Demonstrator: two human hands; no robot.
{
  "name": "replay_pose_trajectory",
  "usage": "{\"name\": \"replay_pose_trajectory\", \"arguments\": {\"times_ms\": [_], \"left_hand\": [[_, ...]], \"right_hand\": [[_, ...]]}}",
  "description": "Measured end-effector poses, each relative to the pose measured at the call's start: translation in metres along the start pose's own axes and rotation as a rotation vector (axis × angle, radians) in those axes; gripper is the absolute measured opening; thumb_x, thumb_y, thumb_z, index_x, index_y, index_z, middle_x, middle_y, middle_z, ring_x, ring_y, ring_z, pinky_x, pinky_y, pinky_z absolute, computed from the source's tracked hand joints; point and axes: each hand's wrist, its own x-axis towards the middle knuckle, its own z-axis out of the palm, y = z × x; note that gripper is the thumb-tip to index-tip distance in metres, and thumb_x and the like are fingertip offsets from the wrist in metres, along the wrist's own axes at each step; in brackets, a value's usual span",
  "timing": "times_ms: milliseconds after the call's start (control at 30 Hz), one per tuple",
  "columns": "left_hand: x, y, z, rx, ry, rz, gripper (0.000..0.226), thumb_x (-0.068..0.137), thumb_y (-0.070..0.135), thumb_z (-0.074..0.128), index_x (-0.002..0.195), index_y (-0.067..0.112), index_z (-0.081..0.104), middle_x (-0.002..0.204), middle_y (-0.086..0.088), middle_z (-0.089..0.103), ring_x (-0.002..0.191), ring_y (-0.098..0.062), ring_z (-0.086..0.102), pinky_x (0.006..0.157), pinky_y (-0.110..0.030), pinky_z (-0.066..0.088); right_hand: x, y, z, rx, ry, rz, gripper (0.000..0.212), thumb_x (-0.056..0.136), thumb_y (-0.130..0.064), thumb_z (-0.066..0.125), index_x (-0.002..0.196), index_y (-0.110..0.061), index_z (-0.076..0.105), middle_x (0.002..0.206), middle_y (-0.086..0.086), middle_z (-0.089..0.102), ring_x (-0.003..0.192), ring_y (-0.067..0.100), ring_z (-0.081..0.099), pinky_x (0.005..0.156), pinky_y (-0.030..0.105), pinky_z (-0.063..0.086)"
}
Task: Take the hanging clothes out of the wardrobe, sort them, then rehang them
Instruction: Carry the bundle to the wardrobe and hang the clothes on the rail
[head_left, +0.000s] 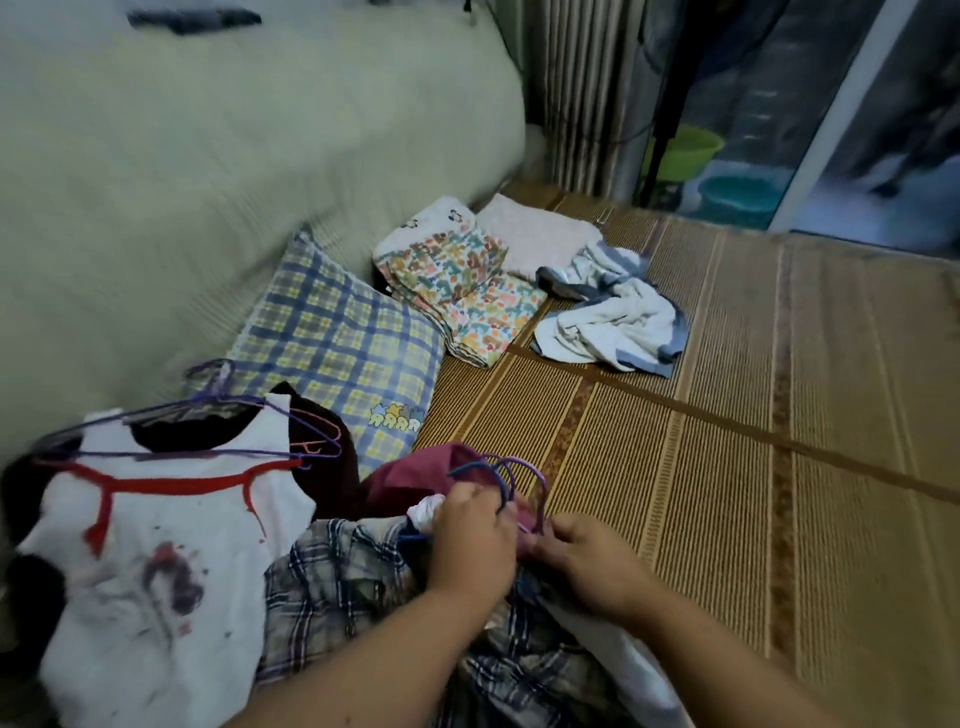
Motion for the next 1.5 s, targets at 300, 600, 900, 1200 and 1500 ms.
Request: {"name": "replay_pose_trajectory", "arguments": {"times_ms": [300,600,900,1200,1500], "left_hand": [[-0.107,0.07,-0.117,-0.521,0.105,0.013,0.024,0.099,0.015,0.044,0.086,0.03,0.058,0.084,0.004,0.067,0.082,-0.013,0.065,0.075,-0.024,0.051],[-0.201,0.118,-0.217,-0.638,0.332,0.03,0.024,0.097,0.006,0.045,0.086,0.024,0.057,0.079,0.001,0.069,0.066,-0.009,0.061,0.069,-0.027,0.051],[-0.349,0.164,-0.262,-0.571,0.727,0.042,0.027,0.096,0.002,0.044,0.087,0.023,0.059,0.076,0.002,0.069,0.072,-0.006,0.065,0.071,-0.023,0.052],[-0.496,0.21,-0.337,-0.68,1.149,0.009,0.023,0.096,0.008,0.043,0.097,0.025,0.058,0.085,0.007,0.075,0.073,-0.01,0.06,0.08,-0.034,0.052],[-0.633,0.249,-0.356,-0.592,1.407,0.061,0.034,0.096,0.007,0.049,0.124,0.025,0.054,0.085,0.013,0.07,0.062,0.006,0.059,0.073,-0.015,0.048]], "right_hand": [[-0.119,-0.103,-0.004,-0.191,0.166,-0.157,0.032,0.087,-0.039,0.06,0.076,-0.01,0.062,0.078,0.009,0.066,0.073,0.025,0.062,0.07,0.042,0.052],[-0.219,-0.209,-0.01,-0.436,0.218,-0.465,0.032,0.089,-0.044,0.056,0.075,-0.016,0.061,0.073,0.002,0.064,0.072,0.022,0.059,0.063,0.038,0.047],[-0.316,-0.275,-0.009,-0.509,0.093,-0.827,0.037,0.097,-0.04,0.043,0.088,-0.014,0.069,0.091,0.008,0.07,0.086,0.027,0.063,0.074,0.034,0.049],[-0.418,-0.33,0.027,-0.435,-0.17,-0.923,0.035,0.089,-0.044,0.057,0.082,-0.013,0.069,0.074,0.006,0.067,0.065,0.018,0.058,0.056,0.026,0.038],[-0.499,-0.344,0.039,-0.243,-0.059,-1.015,0.027,0.09,-0.033,0.058,0.071,-0.014,0.063,0.066,0.004,0.059,0.068,0.025,0.057,0.054,0.028,0.034]]}}
